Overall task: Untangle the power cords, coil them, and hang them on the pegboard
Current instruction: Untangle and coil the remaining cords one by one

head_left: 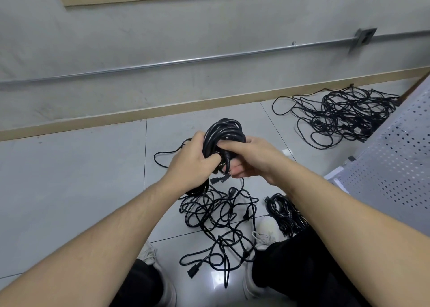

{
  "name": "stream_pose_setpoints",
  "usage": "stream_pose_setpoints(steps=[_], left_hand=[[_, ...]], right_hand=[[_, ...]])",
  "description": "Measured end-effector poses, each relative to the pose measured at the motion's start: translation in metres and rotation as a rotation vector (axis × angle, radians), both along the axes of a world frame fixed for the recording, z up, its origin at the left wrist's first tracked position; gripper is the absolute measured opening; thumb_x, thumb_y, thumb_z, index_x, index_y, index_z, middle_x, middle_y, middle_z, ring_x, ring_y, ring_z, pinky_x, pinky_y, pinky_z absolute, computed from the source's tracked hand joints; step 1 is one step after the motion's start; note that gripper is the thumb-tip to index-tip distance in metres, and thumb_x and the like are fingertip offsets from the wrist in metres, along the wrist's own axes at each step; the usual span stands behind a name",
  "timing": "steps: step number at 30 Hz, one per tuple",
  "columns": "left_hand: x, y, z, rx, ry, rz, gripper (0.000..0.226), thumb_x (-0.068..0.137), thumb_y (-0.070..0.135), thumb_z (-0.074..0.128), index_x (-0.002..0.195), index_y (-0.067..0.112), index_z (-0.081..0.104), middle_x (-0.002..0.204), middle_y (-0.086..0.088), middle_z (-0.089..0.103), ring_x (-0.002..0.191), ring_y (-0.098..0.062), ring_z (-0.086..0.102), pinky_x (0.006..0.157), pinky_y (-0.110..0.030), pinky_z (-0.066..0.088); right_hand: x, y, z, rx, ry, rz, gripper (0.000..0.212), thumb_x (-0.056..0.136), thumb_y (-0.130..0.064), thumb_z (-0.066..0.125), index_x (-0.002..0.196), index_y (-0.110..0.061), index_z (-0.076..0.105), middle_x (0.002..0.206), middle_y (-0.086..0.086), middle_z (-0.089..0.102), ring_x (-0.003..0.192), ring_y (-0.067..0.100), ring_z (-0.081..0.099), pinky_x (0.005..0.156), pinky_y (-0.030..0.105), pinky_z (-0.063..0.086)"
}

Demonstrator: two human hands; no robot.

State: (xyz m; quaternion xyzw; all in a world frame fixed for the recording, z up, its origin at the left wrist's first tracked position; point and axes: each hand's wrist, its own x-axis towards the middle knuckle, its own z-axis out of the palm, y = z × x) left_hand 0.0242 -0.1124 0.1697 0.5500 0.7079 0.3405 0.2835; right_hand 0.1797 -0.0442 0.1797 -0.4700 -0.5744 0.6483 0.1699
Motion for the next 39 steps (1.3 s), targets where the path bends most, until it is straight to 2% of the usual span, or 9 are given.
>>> stream_pose_setpoints(steps=[4, 8, 11, 14, 19, 22, 28, 36, 39], left_hand=[[-0.004, 0.004, -0.002, 0.002, -0.14, 0.023, 0.015, 0.089, 0.018, 0.061, 0.095, 0.03, 0.055, 0.089, 0.006, 0.066, 0.083, -0.014, 0.065, 0.077, -0.035, 0.053], [0.002, 0.003, 0.002, 0.008, -0.227, 0.032, 0.024, 0.092, 0.01, 0.059, 0.095, 0.034, 0.059, 0.094, 0.007, 0.069, 0.089, -0.011, 0.066, 0.085, -0.031, 0.054], [0.004, 0.002, 0.001, 0.007, -0.358, 0.068, 0.011, 0.09, 0.026, 0.06, 0.1, 0.029, 0.064, 0.1, 0.003, 0.073, 0.099, -0.016, 0.069, 0.094, -0.038, 0.055], [0.007, 0.001, 0.001, 0.009, -0.517, 0.063, 0.04, 0.077, 0.048, 0.063, 0.108, 0.024, 0.066, 0.101, 0.005, 0.076, 0.1, -0.012, 0.071, 0.093, -0.036, 0.055], [0.011, 0.004, -0.006, -0.021, -0.459, 0.013, 0.056, 0.068, 0.048, 0.083, 0.115, 0.026, 0.063, 0.105, 0.006, 0.076, 0.1, -0.011, 0.073, 0.093, -0.04, 0.059], [0.01, 0.004, -0.005, -0.045, -0.541, 0.088, 0.045, 0.076, 0.042, 0.079, 0.113, 0.024, 0.06, 0.104, 0.0, 0.073, 0.094, -0.016, 0.073, 0.09, -0.044, 0.06], [0.005, 0.006, 0.005, -0.071, -0.78, 0.112, 0.022, 0.099, 0.011, 0.061, 0.115, 0.016, 0.048, 0.097, -0.014, 0.061, 0.067, -0.022, 0.065, 0.06, -0.04, 0.057], [0.009, 0.011, 0.002, 0.013, -0.776, 0.18, 0.025, 0.096, -0.001, 0.052, 0.115, 0.016, 0.05, 0.1, -0.02, 0.059, 0.069, -0.028, 0.062, 0.054, -0.038, 0.055], [0.011, 0.011, 0.002, 0.02, -0.764, 0.174, 0.029, 0.095, -0.002, 0.052, 0.117, 0.019, 0.053, 0.108, -0.02, 0.062, 0.072, -0.03, 0.064, 0.057, -0.042, 0.057]], right_hand=[[-0.001, 0.004, 0.0, 0.108, 0.044, -0.029, 0.023, 0.085, -0.045, 0.077, 0.094, -0.024, 0.075, 0.079, -0.014, 0.075, 0.064, -0.005, 0.066, 0.058, 0.009, 0.044], [-0.01, 0.004, -0.004, 0.075, 0.201, -0.133, 0.033, 0.083, -0.027, 0.082, 0.108, -0.009, 0.07, 0.087, 0.002, 0.075, 0.075, 0.015, 0.072, 0.063, 0.02, 0.053], [-0.014, 0.005, -0.005, 0.073, 0.226, -0.214, 0.04, 0.077, -0.024, 0.087, 0.106, -0.009, 0.063, 0.082, 0.002, 0.073, 0.07, 0.018, 0.072, 0.061, 0.026, 0.054], [-0.017, 0.006, -0.004, 0.085, 0.228, -0.264, 0.033, 0.077, -0.022, 0.087, 0.095, -0.015, 0.06, 0.071, -0.003, 0.07, 0.06, 0.014, 0.068, 0.053, 0.024, 0.051], [-0.019, 0.007, -0.009, 0.063, 0.204, -0.263, 0.029, 0.077, -0.024, 0.087, 0.094, -0.013, 0.065, 0.074, -0.003, 0.073, 0.064, 0.013, 0.069, 0.055, 0.024, 0.052], [-0.017, 0.009, -0.008, 0.062, 0.279, -0.251, 0.031, 0.082, -0.023, 0.083, 0.106, -0.007, 0.071, 0.086, 0.001, 0.077, 0.073, 0.012, 0.072, 0.06, 0.021, 0.053], [-0.02, 0.007, -0.005, 0.077, 0.385, -0.205, 0.041, 0.087, -0.026, 0.079, 0.118, -0.002, 0.069, 0.113, 0.013, 0.076, 0.099, 0.023, 0.074, 0.088, 0.031, 0.059], [-0.031, 0.001, -0.005, 0.153, 0.413, -0.285, 0.033, 0.089, -0.027, 0.077, 0.113, -0.008, 0.065, 0.114, 0.011, 0.074, 0.101, 0.016, 0.073, 0.081, 0.025, 0.059], [-0.031, 0.001, -0.005, 0.215, 0.365, -0.29, 0.041, 0.089, -0.028, 0.077, 0.117, -0.001, 0.063, 0.107, 0.011, 0.075, 0.089, 0.01, 0.073, 0.071, 0.022, 0.056]])
